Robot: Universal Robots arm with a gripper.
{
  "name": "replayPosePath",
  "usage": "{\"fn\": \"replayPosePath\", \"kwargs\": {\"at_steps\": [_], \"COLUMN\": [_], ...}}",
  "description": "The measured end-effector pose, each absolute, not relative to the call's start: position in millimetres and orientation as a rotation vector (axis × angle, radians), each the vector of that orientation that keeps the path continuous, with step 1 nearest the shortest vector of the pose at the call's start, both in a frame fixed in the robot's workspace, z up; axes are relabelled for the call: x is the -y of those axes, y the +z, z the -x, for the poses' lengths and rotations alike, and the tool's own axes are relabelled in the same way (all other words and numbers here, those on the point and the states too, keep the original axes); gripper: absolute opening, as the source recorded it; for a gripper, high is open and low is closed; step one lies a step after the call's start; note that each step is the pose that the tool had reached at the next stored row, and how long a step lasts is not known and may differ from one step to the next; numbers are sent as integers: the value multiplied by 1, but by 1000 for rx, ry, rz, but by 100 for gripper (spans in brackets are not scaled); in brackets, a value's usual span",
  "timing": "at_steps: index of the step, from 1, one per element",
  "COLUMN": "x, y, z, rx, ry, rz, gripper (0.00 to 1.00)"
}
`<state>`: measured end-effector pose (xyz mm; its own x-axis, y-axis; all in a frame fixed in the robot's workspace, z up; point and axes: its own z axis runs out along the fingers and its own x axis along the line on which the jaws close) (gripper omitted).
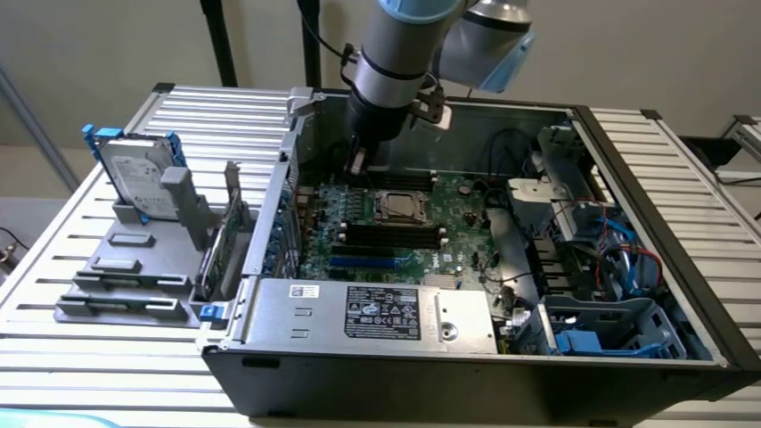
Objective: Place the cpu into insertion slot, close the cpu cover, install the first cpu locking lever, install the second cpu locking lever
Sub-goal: 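Install the first cpu locking lever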
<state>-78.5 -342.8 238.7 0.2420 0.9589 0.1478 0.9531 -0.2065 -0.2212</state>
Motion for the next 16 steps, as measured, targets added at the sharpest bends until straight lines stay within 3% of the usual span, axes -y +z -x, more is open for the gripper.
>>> {"fn": "replayPosePath", "kwargs": {"at_steps": [16], "x": [343], "y": [241], "z": [91], "rx": [1633], "ry": [-30], "rz": [2310], "gripper": [18]}}
